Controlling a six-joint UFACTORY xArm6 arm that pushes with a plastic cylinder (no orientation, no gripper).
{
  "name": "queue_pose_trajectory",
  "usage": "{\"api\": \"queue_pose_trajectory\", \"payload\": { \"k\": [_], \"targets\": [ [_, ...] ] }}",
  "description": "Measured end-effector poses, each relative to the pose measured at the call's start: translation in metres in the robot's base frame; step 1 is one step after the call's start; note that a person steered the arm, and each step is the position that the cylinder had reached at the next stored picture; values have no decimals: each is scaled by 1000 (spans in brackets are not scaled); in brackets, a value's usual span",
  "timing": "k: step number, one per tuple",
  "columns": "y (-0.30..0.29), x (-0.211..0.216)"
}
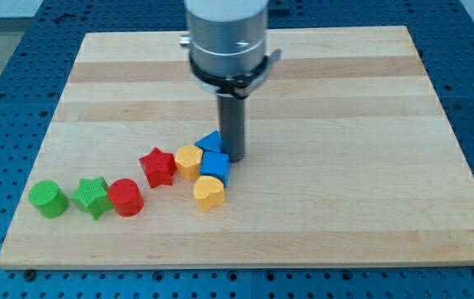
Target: Move your arm to the bottom center
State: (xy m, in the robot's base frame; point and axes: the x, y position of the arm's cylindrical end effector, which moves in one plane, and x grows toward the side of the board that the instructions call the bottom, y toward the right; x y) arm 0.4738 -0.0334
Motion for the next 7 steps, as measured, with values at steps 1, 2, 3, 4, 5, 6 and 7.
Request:
{"api": "queue_pose_trajectory", "payload": {
  "k": [1,2,3,4,5,6,7],
  "targets": [
    [-9,-1],
    [15,-1],
    [72,3],
    [123,42],
    [139,77],
    [139,79],
    [138,106]
  ]
}}
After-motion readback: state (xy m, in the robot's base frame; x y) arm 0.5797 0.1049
